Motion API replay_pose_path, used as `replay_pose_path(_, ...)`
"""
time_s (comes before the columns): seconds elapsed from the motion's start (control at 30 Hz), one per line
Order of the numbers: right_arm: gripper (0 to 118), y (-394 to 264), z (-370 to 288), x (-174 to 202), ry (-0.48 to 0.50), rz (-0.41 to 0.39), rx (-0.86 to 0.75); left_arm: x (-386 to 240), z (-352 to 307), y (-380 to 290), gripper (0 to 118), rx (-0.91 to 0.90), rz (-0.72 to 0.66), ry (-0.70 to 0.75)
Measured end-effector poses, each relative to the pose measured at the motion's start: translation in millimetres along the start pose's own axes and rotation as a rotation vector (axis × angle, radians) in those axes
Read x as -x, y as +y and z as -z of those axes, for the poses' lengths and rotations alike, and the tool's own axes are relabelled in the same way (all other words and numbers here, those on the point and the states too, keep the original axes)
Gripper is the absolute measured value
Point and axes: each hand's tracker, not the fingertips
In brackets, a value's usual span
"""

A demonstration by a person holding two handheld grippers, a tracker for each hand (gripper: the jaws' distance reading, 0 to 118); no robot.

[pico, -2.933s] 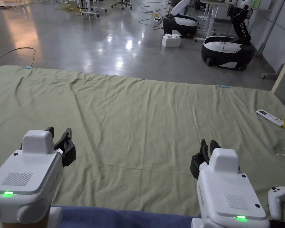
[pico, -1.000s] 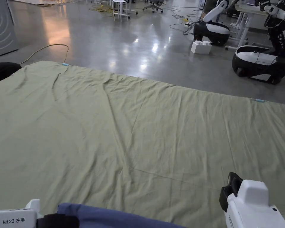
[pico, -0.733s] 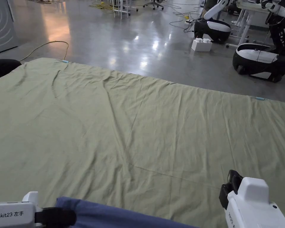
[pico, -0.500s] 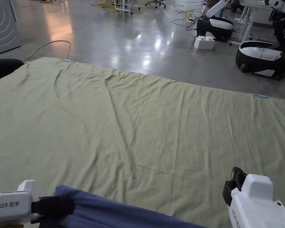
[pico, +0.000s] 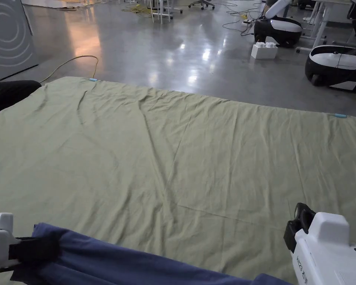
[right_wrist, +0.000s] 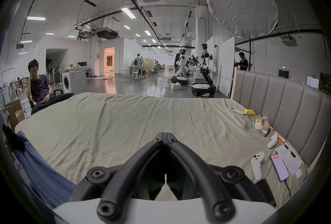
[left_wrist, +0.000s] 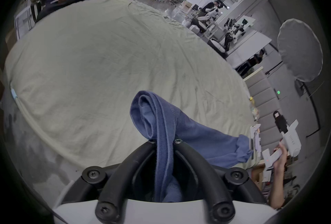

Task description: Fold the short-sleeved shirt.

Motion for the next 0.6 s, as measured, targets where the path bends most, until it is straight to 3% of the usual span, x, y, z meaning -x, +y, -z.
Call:
replay_pose_path(0.13,1,-3,1,-1,0.004,0.016,0.006,-29,-1,-7,8,-0.01,0.023,0.016)
replay_pose_path(0.33,1,-7,0,-9,-0.004,0.029,0.011,-77,4,-20,8,0.004,-0.004,-0.167)
replay_pose_path(0.6,1,-14,-3,-22,-0.027,0.049,0.026,-144,68,-48,8,0.098,-0.007,-0.244)
